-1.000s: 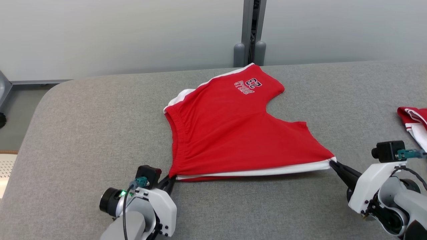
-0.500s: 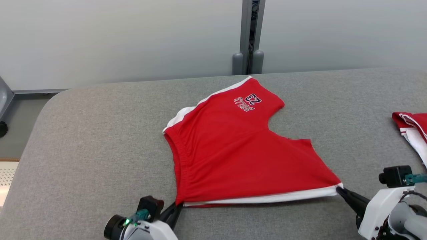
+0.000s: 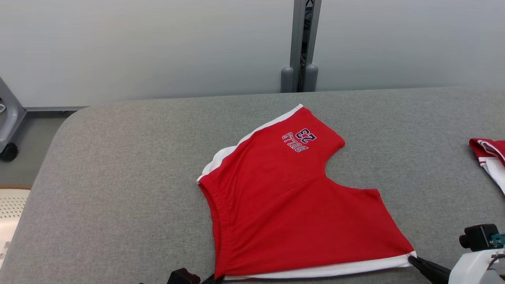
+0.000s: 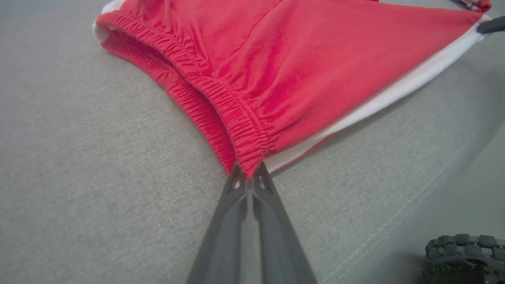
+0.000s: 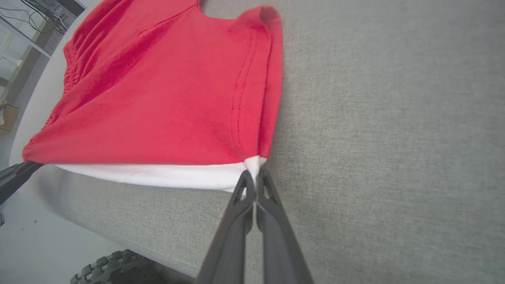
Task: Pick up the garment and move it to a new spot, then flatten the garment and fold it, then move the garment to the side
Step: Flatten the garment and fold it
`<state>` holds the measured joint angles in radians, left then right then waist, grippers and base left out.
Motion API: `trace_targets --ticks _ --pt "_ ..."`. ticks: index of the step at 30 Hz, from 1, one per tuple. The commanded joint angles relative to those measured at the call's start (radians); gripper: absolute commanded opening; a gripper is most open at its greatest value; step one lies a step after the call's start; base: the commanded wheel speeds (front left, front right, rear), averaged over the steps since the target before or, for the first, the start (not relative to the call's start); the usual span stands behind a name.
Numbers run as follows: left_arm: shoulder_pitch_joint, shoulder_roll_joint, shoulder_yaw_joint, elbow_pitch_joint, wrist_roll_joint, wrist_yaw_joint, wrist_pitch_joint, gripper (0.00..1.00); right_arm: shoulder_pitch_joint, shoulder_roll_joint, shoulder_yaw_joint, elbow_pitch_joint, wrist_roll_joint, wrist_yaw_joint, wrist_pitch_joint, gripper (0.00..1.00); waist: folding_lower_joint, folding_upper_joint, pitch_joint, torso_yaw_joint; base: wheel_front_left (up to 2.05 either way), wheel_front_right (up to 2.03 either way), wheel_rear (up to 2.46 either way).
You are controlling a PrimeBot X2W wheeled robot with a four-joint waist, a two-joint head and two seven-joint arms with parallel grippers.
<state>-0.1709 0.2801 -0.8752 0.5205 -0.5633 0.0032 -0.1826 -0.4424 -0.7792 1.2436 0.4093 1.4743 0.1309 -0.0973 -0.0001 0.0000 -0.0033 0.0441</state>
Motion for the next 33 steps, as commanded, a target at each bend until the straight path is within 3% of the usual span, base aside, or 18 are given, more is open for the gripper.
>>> trace_targets --ticks 1,6,16,22,27,33 --pt "0.017 0.019 -0.001 -0.026 0.005 0.009 0.010 0.00 0.016 -0.015 -0.001 -0.007 0.011 0.000 0.003 0.00 0.0001 0.0000 0.001 0.003 0.00 0.00 0.00" --pt "0.053 0.057 -0.006 -0.127 0.002 0.039 0.049 0.00 0.024 -0.048 -0.018 -0.040 0.015 0.000 -0.003 0.00 0.0001 0.0000 0.007 0.009 0.00 0.00 0.00" --pt "-0.003 0.077 0.030 -0.238 0.004 0.092 0.074 0.00 -0.056 -0.088 -0.092 -0.095 -0.008 0.000 -0.042 0.00 0.0001 0.0000 0.056 0.011 0.00 0.00 0.00" --pt "-0.056 0.064 0.055 -0.267 -0.005 0.106 0.077 0.00 -0.137 -0.109 -0.145 -0.117 -0.027 0.000 -0.044 0.00 0.0001 0.0000 0.103 0.020 0.00 0.00 0.00" --pt "-0.093 0.041 0.067 -0.271 -0.008 0.111 0.065 0.00 -0.206 -0.110 -0.215 -0.134 0.036 0.000 -0.028 0.00 0.0001 0.0000 0.150 0.038 0.00 0.00 0.00" --pt "-0.134 0.008 0.071 -0.266 -0.011 0.108 0.049 0.00 -0.279 -0.120 -0.233 -0.116 0.018 0.000 0.006 0.00 0.0001 0.0000 0.196 0.077 0.00 0.00 0.00"
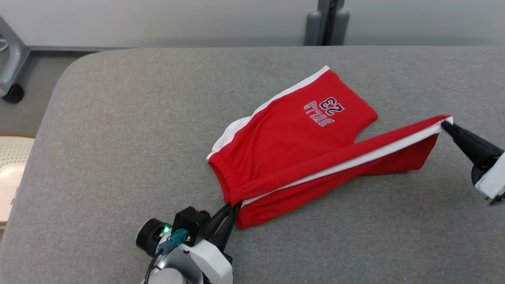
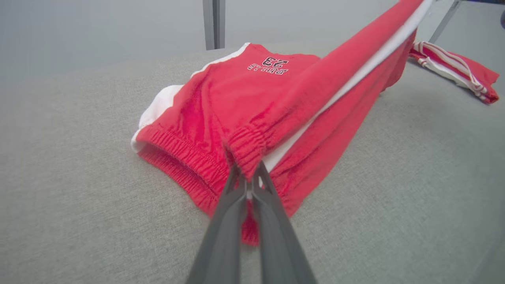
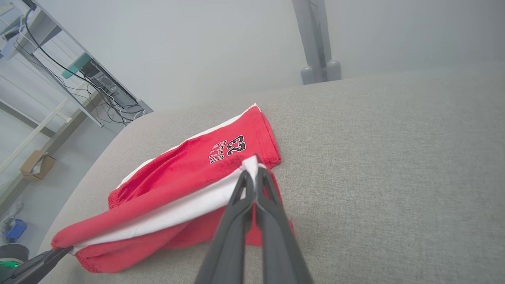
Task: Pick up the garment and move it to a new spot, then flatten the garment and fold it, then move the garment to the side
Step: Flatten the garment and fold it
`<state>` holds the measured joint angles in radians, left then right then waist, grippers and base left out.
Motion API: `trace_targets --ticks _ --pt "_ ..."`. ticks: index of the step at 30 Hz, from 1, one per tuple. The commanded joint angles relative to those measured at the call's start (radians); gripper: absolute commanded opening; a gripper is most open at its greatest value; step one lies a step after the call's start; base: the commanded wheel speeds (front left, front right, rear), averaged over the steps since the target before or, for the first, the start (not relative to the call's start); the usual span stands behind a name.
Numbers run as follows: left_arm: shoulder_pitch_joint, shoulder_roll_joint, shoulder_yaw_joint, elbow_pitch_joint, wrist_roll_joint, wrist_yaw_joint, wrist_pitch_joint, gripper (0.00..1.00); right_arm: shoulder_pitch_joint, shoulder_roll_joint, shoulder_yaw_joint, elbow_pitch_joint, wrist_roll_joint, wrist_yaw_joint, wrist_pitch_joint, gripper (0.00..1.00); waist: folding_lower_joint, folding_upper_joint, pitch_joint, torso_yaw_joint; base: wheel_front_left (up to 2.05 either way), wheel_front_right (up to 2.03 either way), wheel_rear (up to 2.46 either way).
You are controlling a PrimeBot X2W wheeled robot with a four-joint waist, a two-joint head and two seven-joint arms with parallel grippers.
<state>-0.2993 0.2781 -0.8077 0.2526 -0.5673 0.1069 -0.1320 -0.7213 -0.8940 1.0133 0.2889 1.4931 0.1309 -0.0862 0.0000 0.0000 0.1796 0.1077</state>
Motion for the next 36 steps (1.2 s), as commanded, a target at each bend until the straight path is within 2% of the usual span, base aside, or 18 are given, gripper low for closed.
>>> trace_targets --ticks 1,10,15,26,36 --pt "-0.015 0.003 0.005 0.005 -0.008 0.005 -0.005 0.00 -0.013 -0.005 -0.003 0.008 -0.005 0.000 0.006 0.00 0.0000 0.0000 0.021 0.021 0.00 0.00 0.00" --pt "-0.111 -0.061 0.016 0.044 -0.008 -0.010 -0.037 0.00 -0.148 -0.012 0.018 0.040 -0.076 0.000 0.125 0.00 0.0000 0.0000 0.076 0.095 0.00 0.00 0.00" --pt "-0.154 -0.087 0.033 0.074 -0.017 -0.003 -0.044 0.00 -0.207 -0.009 0.027 0.054 -0.098 0.000 0.187 0.00 0.0000 0.0000 0.100 0.115 0.00 0.00 0.00" --pt "-0.261 -0.170 0.073 0.191 -0.044 0.010 -0.081 0.00 -0.379 0.032 0.053 0.128 -0.157 0.000 0.319 0.00 0.0000 0.0000 0.170 0.162 0.00 0.00 0.00" --pt "-0.315 -0.214 0.057 0.277 -0.067 -0.009 -0.115 0.00 -0.487 0.092 0.045 0.249 -0.142 0.000 0.350 0.00 0.0000 0.0000 0.222 0.195 0.00 0.00 0.00"
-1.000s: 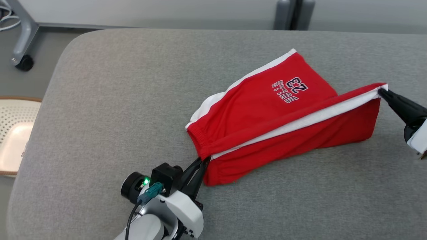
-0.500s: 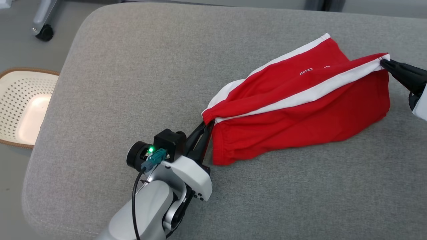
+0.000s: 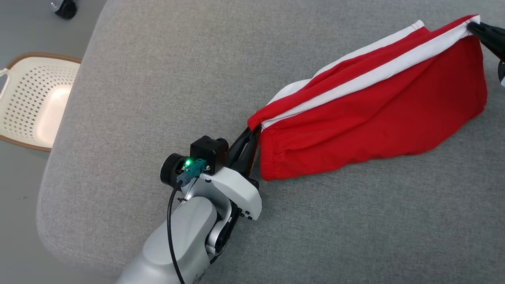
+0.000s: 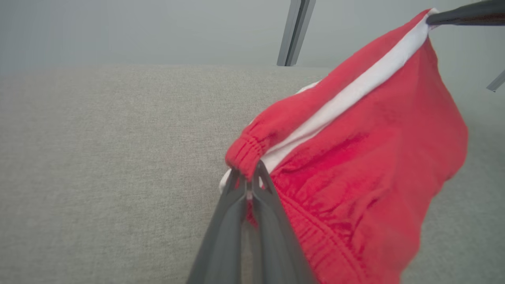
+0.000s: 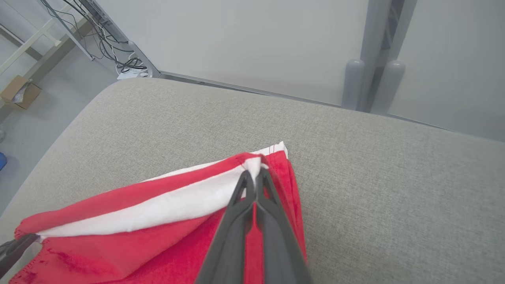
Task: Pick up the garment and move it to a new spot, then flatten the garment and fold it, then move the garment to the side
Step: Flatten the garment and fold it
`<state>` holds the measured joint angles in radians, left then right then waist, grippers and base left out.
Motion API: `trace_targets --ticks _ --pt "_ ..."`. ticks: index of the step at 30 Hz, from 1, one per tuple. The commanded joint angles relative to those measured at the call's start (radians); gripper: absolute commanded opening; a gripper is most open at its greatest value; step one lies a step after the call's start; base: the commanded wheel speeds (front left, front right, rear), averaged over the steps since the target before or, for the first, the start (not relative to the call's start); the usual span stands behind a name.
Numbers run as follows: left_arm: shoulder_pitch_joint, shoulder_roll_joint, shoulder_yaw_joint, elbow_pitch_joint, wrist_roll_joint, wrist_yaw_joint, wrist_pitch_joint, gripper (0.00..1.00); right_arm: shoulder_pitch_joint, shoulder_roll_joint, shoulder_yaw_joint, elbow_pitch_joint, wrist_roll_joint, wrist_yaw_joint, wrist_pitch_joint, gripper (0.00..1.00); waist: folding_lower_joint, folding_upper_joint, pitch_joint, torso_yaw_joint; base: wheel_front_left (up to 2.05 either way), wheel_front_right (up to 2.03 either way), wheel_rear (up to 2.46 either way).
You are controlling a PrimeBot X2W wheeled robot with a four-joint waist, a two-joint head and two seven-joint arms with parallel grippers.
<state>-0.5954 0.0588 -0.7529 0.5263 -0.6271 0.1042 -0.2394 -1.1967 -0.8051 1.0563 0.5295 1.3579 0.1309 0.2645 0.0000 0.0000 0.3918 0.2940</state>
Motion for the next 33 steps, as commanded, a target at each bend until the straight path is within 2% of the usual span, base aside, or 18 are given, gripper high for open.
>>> trace_targets --ticks 1,9,18,19,24,25,26,27,28,29,33 --pt "-0.022 0.003 0.000 0.009 -0.010 -0.007 -0.010 0.00 -0.018 0.006 0.006 0.019 -0.012 0.000 -0.003 0.00 0.0000 0.0000 0.014 0.013 0.00 0.00 0.00" --pt "-0.058 -0.005 -0.019 0.007 -0.034 0.001 -0.022 0.00 -0.065 0.030 0.034 0.077 -0.045 0.000 -0.028 0.00 0.0000 0.0000 0.053 0.039 0.00 0.00 0.00" --pt "-0.106 -0.006 -0.081 -0.072 -0.096 0.052 -0.025 0.00 -0.131 0.049 0.079 0.128 -0.083 0.000 -0.055 0.00 0.0000 0.0000 0.099 0.073 0.00 0.00 0.00" --pt "-0.110 -0.005 -0.099 -0.109 -0.114 0.090 -0.026 0.00 -0.175 0.057 0.124 0.233 -0.089 0.000 -0.074 0.00 0.0000 0.0000 0.129 0.107 0.00 0.00 0.00" --pt "-0.112 -0.005 -0.116 -0.111 -0.123 0.087 -0.026 0.00 -0.177 0.061 0.141 0.270 -0.077 0.000 -0.066 0.00 0.0000 0.0000 0.134 0.111 0.00 0.00 0.00" --pt "-0.113 -0.005 -0.121 -0.110 -0.126 0.082 -0.026 0.00 -0.180 0.063 0.143 0.283 -0.082 0.000 -0.068 0.03 0.0000 0.0000 0.135 0.111 0.00 0.00 0.00" --pt "-0.113 -0.005 -0.125 -0.108 -0.131 0.081 -0.026 0.00 -0.184 0.066 0.147 0.289 -0.091 0.000 -0.078 0.68 0.0000 0.0000 0.135 0.110 0.00 0.00 0.00" --pt "-0.114 -0.005 -0.128 -0.104 -0.135 0.081 -0.026 0.04 -0.183 0.071 0.148 0.297 -0.085 0.000 -0.081 1.00 0.0000 0.0000 0.134 0.109 0.00 0.00 0.00" --pt "-0.115 -0.005 -0.129 -0.102 -0.136 0.085 -0.026 0.22 -0.183 0.076 0.149 0.302 -0.081 0.000 -0.085 1.00 0.0000 0.0000 0.134 0.108 0.00 0.00 0.00" --pt "-0.116 -0.005 -0.128 -0.102 -0.138 0.089 -0.026 0.28 -0.183 0.081 0.151 0.304 -0.079 0.000 -0.088 1.00 0.0000 0.0000 0.133 0.107 0.00 0.00 0.00" --pt "-0.106 -0.005 -0.103 -0.116 -0.122 0.108 -0.026 0.34 -0.184 0.085 0.157 0.297 -0.070 0.000 -0.119 1.00 0.0000 0.0000 0.123 0.101 0.00 0.00 0.00"
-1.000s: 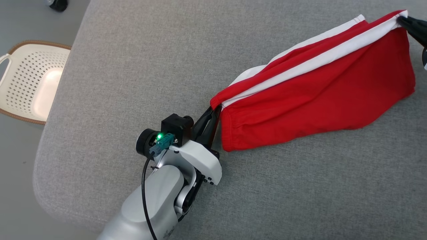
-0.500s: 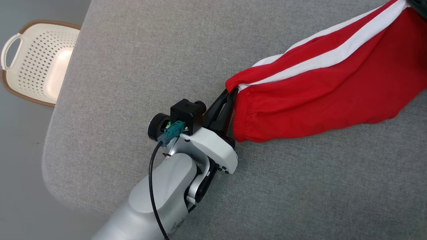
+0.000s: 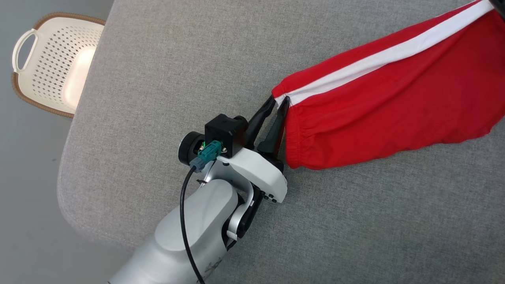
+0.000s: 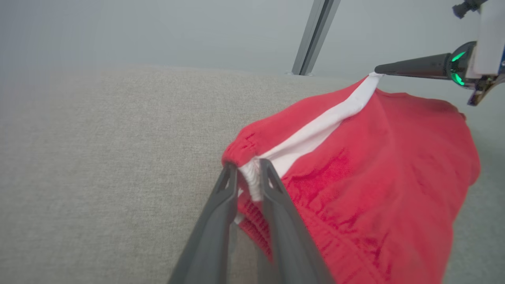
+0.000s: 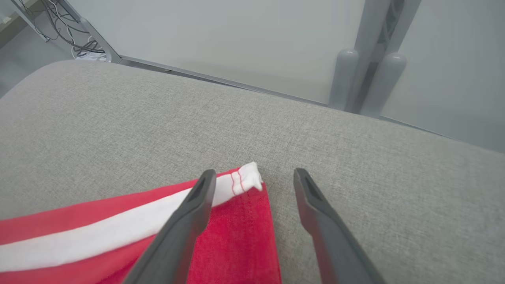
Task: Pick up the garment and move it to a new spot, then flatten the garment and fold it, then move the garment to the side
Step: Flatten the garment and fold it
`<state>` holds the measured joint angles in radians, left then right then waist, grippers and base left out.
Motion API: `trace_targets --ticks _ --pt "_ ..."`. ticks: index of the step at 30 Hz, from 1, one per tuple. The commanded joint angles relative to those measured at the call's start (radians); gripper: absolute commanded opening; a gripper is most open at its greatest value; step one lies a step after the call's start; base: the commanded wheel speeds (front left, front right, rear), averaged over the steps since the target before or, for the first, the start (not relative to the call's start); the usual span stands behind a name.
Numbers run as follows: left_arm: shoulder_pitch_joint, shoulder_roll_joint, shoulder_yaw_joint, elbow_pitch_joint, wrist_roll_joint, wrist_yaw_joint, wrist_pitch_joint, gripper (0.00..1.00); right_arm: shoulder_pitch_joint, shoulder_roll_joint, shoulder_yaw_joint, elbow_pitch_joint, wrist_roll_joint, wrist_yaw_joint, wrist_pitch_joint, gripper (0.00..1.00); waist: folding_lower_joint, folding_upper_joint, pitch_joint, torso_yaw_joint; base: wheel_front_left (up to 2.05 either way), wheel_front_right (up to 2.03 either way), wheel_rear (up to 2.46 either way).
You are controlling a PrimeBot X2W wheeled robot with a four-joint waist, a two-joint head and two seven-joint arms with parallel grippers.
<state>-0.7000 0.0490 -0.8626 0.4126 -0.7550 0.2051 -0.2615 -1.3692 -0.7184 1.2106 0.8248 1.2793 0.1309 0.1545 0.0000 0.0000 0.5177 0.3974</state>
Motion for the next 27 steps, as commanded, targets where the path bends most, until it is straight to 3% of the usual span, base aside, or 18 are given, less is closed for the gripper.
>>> trace_targets --ticks 1,4,5,6,7,17,27 --pt "0.003 0.004 0.018 -0.009 0.014 0.011 -0.004 0.37 -0.009 -0.002 0.004 0.000 0.009 0.000 -0.016 1.00 0.0000 0.0000 -0.008 -0.004 0.00 0.00 0.00" --pt "0.019 0.004 0.055 -0.030 0.046 0.027 -0.004 0.48 0.003 -0.002 0.008 0.007 0.018 0.000 -0.032 1.00 0.0000 0.0000 -0.025 -0.012 0.00 0.00 0.00" --pt "0.024 0.004 0.067 -0.033 0.058 0.028 -0.004 0.65 0.009 0.001 0.010 0.010 0.021 0.000 -0.037 1.00 0.0000 0.0000 -0.033 -0.016 0.00 0.00 0.00" --pt "0.034 0.004 0.078 -0.034 0.068 0.032 -0.004 0.89 0.016 0.004 0.011 0.012 0.026 0.000 -0.042 1.00 0.0000 0.0000 -0.042 -0.020 0.00 0.00 0.00" --pt "0.046 0.004 0.086 -0.028 0.069 0.031 -0.004 1.00 0.023 0.007 0.012 0.012 0.031 0.000 -0.046 1.00 0.0000 0.0000 -0.051 -0.026 0.00 0.00 0.00" --pt "0.112 0.005 0.205 -0.008 0.124 0.034 -0.004 1.00 0.071 0.030 0.007 -0.005 0.074 0.000 -0.134 1.00 0.0000 0.0000 -0.146 -0.087 0.00 0.00 0.00" --pt "0.255 0.015 0.454 -0.078 0.237 0.015 -0.004 1.00 0.181 0.019 0.000 -0.108 0.111 0.000 -0.340 1.00 0.0000 0.0000 -0.283 -0.190 0.00 0.00 0.00"
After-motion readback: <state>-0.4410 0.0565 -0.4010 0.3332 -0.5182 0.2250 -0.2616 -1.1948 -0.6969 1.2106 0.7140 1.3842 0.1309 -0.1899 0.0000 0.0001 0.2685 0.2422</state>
